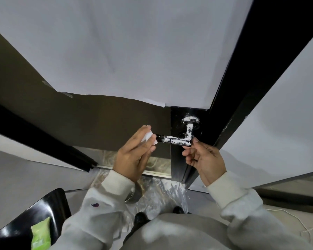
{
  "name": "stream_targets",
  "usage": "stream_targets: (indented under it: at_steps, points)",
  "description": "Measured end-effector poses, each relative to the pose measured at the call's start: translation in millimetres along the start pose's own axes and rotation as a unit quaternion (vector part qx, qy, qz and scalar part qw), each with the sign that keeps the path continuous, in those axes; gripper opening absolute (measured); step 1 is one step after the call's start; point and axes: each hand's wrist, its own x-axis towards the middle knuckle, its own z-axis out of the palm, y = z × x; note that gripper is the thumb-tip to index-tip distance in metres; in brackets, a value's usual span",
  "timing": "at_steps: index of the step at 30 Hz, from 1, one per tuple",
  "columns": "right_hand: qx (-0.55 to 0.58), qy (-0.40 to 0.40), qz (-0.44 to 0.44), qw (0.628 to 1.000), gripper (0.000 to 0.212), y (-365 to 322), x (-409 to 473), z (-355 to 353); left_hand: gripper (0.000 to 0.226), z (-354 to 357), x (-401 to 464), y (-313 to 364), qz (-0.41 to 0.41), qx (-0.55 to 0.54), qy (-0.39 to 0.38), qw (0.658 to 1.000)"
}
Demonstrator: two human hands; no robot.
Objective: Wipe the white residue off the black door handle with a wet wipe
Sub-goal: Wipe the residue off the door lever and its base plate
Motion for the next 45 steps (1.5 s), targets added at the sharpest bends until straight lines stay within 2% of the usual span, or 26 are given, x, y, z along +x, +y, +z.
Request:
stream_targets:
  at_steps: [3, 7, 9, 11, 13, 15, 21, 26, 32, 35, 39, 42, 45]
  points:
    - [0.000, -0.005, 0.004, 1.000, 0.044, -1.7, -2.0, 2.5, 0.029, -4.5, 11.6, -8.8, 0.019, -0.020, -0.017, 0.999]
    - [0.015, -0.004, 0.005, 1.000, 0.035, -2.5, -2.8, 2.0, 0.023, -17.3, 33.1, -20.8, 0.026, -0.043, -0.048, 0.998]
    - [0.013, -0.003, 0.005, 1.000, 0.033, -2.0, -2.6, 3.1, 0.022, -21.5, 40.3, -20.3, 0.004, -0.046, -0.082, 0.996]
    - [0.012, -0.001, 0.005, 1.000, 0.037, -1.8, -3.4, 5.6, 0.021, -23.4, 44.5, -16.5, -0.087, -0.077, -0.107, 0.987]
    - [0.013, 0.000, 0.006, 1.000, 0.039, -3.0, -4.4, 7.4, 0.010, -21.7, 51.5, -12.3, -0.207, -0.147, -0.118, 0.960]
    - [0.012, 0.002, 0.006, 1.000, 0.043, -3.9, -5.3, 7.3, 0.003, -18.8, 59.6, -8.0, -0.261, -0.192, -0.129, 0.937]
    - [0.026, 0.005, 0.012, 1.000, 0.034, -7.8, -7.8, 0.4, 0.018, -17.2, 59.8, 6.0, -0.247, -0.213, -0.134, 0.936]
    - [0.027, 0.000, 0.013, 1.000, 0.041, -6.9, -7.0, -2.7, 0.019, -9.8, 62.1, 13.1, -0.099, -0.118, -0.159, 0.975]
    - [0.013, 0.000, 0.011, 1.000, 0.039, -5.9, -4.9, -6.5, 0.034, -8.0, 56.7, 6.6, -0.027, -0.036, -0.230, 0.972]
    - [0.006, -0.001, 0.011, 1.000, 0.039, -5.5, -4.0, -6.9, 0.034, -9.3, 58.9, 6.5, -0.041, -0.035, -0.240, 0.969]
    - [-0.003, 0.000, 0.007, 1.000, 0.037, -4.3, -3.4, -7.6, 0.025, -8.2, 67.8, 15.9, -0.105, -0.042, -0.233, 0.966]
    - [-0.005, -0.004, 0.007, 1.000, 0.036, -4.3, -4.0, -7.4, 0.043, -6.7, 76.3, 16.8, -0.153, -0.020, -0.241, 0.958]
    - [-0.003, -0.006, 0.004, 1.000, 0.036, -3.4, -3.9, -9.8, 0.021, -14.5, 78.9, 7.9, -0.171, -0.071, -0.303, 0.935]
